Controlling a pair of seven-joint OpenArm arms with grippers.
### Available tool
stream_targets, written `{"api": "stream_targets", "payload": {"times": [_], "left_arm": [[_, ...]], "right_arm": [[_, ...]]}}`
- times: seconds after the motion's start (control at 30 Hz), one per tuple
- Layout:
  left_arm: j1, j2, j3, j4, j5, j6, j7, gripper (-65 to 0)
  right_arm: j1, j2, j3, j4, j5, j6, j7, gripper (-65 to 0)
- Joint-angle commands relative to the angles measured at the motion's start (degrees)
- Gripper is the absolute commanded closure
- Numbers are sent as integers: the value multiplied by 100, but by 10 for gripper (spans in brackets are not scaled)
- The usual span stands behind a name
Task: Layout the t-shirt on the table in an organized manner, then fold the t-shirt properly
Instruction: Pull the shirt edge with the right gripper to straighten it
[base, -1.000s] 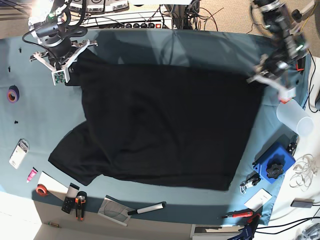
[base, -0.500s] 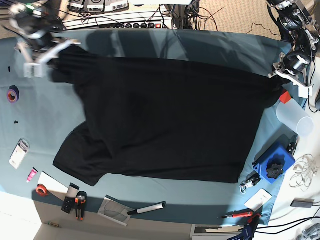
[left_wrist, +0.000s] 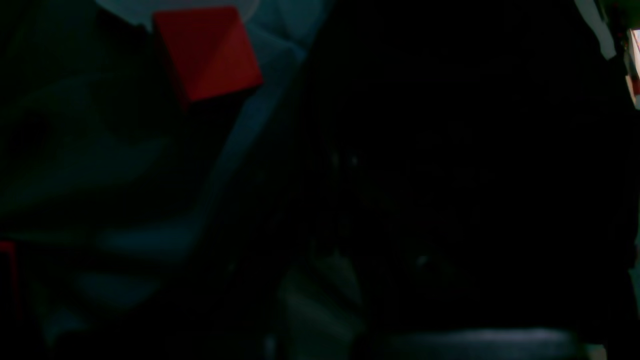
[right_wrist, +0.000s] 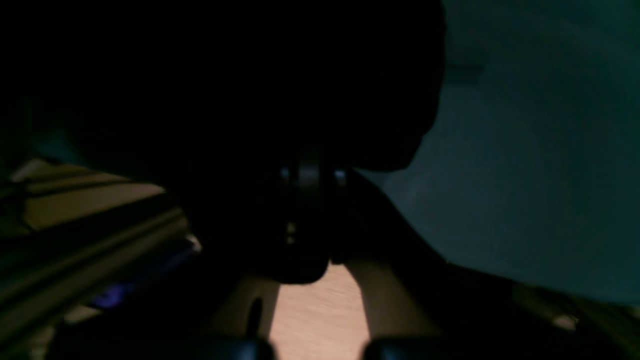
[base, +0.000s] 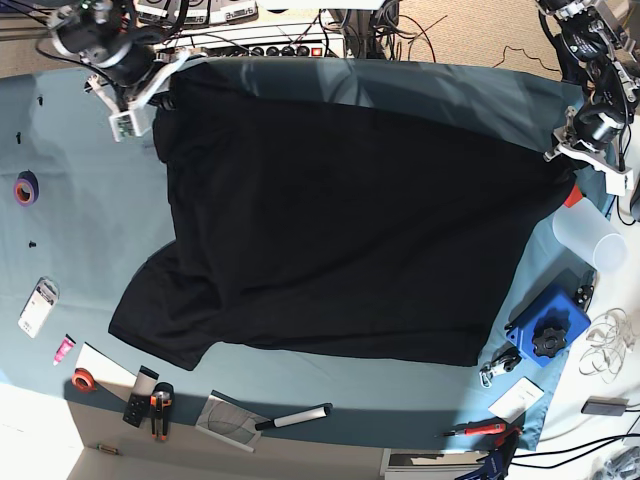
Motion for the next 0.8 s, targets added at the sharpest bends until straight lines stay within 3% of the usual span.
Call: {"api": "stream_targets", "payload": {"times": [0.0, 0.07, 0.13, 0.3, 0.47, 0.53, 0.67, 0.77], "left_arm": [[-28, -94, -31, 94, -79, -7, -125, 0], [-28, -94, -31, 94, -79, -7, -125, 0], [-28, -94, -31, 94, -76, -7, -125, 0], [-28, -94, -28, 94, -57, -7, -125, 0], [-28, -94, -28, 94, -57, -7, -125, 0], [-28, -94, -28, 94, -57, -7, -125, 0], [-31, -94, -28, 94, -57, -7, -127, 0], [-33, -94, -24, 92, -59, -9, -129, 0]], "right_arm": [[-20, 33, 9, 85, 35, 55, 157, -30], [-37, 35, 26, 85, 33, 63, 243, -134], [-114, 79, 26, 85, 17, 59, 367, -197], [-94, 546, 173, 85, 170, -205, 387, -201], [-94, 713, 868, 85, 1543, -247, 538, -201], [-94, 715, 1113, 85, 1803, -238, 363, -201], [-87, 715, 1493, 85, 1646, -238, 256, -201], [92, 715, 1751, 85, 988, -365, 1246, -201]]}}
